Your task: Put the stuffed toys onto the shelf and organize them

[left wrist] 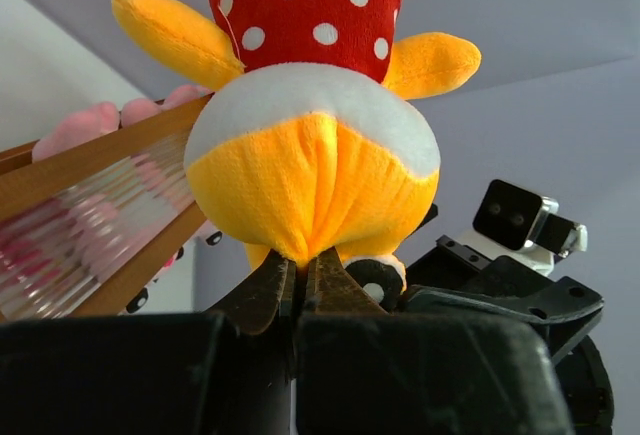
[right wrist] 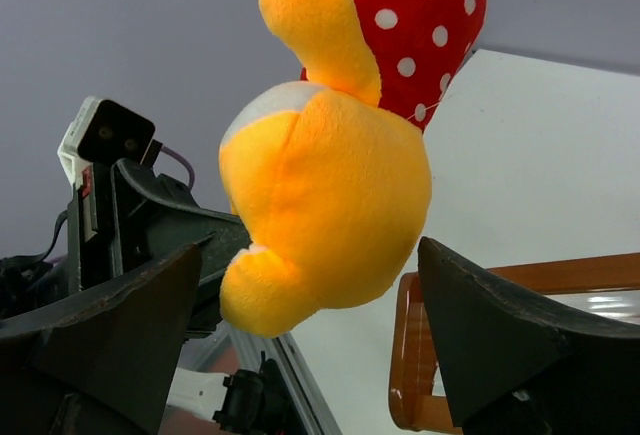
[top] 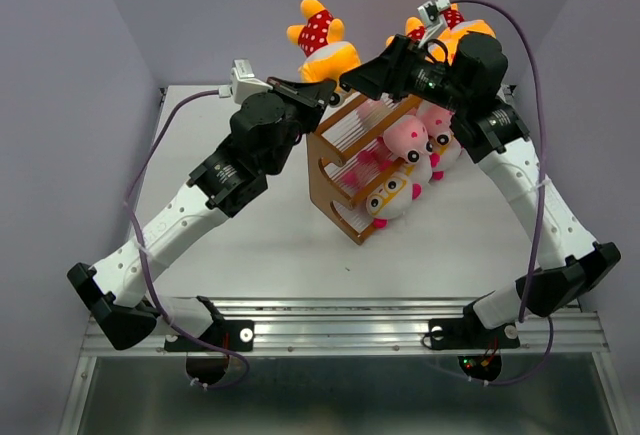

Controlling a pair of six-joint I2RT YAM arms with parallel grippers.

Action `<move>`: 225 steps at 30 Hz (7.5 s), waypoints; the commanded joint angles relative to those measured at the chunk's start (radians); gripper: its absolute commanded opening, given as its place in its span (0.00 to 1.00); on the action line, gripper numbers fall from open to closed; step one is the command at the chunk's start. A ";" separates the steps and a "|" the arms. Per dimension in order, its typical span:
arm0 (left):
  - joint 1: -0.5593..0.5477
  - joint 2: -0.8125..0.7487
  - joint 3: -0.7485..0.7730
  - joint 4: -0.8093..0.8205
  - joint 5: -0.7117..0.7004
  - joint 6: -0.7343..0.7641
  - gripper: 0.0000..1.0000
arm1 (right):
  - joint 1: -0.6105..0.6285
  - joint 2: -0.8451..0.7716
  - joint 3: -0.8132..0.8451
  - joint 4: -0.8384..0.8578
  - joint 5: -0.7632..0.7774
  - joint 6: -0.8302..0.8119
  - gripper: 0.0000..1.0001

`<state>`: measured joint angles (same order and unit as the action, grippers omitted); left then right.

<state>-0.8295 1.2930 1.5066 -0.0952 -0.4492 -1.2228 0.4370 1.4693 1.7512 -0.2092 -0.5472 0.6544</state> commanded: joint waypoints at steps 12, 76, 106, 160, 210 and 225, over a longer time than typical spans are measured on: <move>-0.007 -0.038 -0.071 0.193 0.044 0.005 0.00 | 0.025 0.057 0.130 0.079 -0.007 -0.087 0.01; 0.451 -0.129 -0.238 0.664 1.305 0.566 0.00 | -0.190 -0.049 -0.130 0.424 -0.803 0.045 0.18; 0.616 -0.083 -0.109 0.266 1.181 0.335 0.00 | -0.049 -0.118 0.152 -0.306 -0.398 -1.306 0.94; 0.569 -0.043 -0.092 0.356 1.199 0.302 0.00 | 0.284 -0.069 0.077 -0.292 0.420 -1.422 0.01; 0.610 -0.374 -0.269 0.132 0.710 0.631 0.89 | 0.043 0.014 0.160 -0.392 0.764 -0.842 0.05; 0.618 -0.388 -0.283 0.124 0.713 0.623 0.89 | 0.043 -0.026 0.080 -0.395 0.768 -0.854 0.18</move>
<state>-0.2203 0.9272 1.2343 -0.0280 0.2573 -0.5991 0.4782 1.5036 1.8500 -0.6445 0.1959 -0.2008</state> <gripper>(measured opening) 0.887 0.147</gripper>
